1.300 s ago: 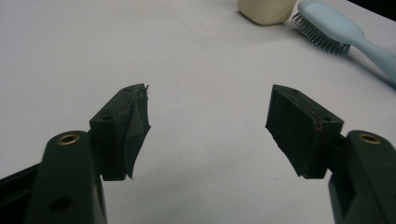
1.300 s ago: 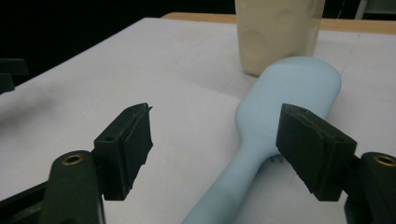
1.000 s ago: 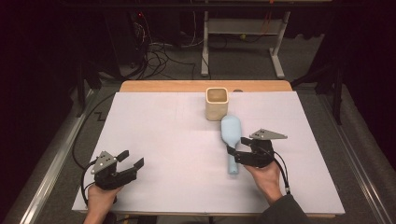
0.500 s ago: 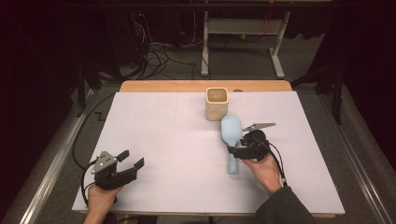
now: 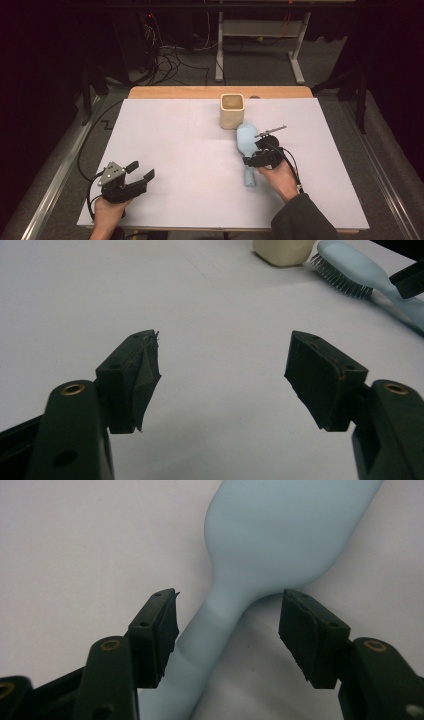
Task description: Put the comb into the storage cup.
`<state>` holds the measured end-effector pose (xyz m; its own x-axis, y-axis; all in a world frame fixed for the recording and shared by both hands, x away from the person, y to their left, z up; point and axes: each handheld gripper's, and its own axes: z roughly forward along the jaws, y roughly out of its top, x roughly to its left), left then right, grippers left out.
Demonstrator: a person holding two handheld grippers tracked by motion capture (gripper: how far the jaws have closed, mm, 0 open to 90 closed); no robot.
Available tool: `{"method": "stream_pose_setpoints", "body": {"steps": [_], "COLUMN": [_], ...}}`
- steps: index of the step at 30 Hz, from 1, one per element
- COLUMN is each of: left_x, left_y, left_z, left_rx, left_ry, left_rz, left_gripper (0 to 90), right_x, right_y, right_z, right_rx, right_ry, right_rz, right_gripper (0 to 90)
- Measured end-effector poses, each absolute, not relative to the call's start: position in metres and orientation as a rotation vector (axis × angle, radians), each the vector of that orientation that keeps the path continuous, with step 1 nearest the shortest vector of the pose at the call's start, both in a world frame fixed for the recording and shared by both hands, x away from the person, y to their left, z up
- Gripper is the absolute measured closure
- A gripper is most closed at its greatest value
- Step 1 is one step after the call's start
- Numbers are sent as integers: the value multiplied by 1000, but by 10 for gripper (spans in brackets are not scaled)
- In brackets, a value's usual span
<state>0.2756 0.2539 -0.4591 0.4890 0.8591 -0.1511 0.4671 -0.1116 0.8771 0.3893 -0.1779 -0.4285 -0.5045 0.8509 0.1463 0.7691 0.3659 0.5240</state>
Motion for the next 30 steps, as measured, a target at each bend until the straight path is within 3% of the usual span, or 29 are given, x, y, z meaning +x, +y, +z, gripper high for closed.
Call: {"method": "stream_pose_setpoints", "body": {"steps": [24,30], "left_x": [275,276], "left_y": [252,252], "left_z": [-459,-459], "left_rx": [1756,1758], "left_ry": [1122,1121], "left_rz": [498,497], "left_gripper": [303,303], "right_x": [405,405], "right_y": [-161,-163], "right_z": [-440,-439], "right_rx": [1582,1593], "right_ry": [2505,2502], "right_rz": [673,660], "right_gripper": [510,568]}}
